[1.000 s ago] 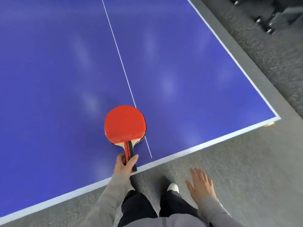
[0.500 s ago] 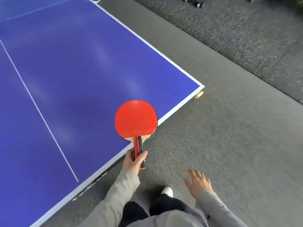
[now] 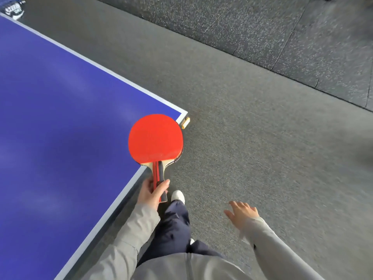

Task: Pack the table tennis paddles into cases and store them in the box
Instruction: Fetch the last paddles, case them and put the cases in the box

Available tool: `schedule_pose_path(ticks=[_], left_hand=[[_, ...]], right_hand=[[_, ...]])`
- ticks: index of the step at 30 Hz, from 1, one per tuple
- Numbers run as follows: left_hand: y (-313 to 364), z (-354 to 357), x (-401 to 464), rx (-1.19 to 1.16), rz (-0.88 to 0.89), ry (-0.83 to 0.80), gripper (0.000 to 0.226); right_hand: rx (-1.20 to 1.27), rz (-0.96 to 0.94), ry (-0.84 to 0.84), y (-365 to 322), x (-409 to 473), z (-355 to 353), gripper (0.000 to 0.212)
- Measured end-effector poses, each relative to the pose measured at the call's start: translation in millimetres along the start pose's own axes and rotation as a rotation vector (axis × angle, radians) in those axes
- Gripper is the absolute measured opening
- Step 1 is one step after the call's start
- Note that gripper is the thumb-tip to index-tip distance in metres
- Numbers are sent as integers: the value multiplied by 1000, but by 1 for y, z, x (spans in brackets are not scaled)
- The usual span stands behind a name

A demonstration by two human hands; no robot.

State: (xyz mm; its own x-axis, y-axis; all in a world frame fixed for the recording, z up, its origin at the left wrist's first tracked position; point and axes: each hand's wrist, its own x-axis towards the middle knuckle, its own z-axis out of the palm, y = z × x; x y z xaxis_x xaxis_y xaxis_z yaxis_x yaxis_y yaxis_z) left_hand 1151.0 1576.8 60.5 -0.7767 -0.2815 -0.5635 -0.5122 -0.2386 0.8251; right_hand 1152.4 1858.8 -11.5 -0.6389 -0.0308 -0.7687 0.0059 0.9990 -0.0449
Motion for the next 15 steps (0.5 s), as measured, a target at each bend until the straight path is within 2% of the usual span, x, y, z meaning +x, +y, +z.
schedule_pose_path(ticks=[4,8,11,15], left_hand=[[19,31,56,17,16,-3,34],[51,68,115,22,43,-40,30],[79,99,150,4,37,-61,31],[111,133,185,-8,36,-81,27]], right_hand=[[-75,-12,-62,9,41,-46,49],[30,76,-38,15,79,-122,47],[-2,47,4,18,106,-178,48],[75,53,44,24,139,-235,51]])
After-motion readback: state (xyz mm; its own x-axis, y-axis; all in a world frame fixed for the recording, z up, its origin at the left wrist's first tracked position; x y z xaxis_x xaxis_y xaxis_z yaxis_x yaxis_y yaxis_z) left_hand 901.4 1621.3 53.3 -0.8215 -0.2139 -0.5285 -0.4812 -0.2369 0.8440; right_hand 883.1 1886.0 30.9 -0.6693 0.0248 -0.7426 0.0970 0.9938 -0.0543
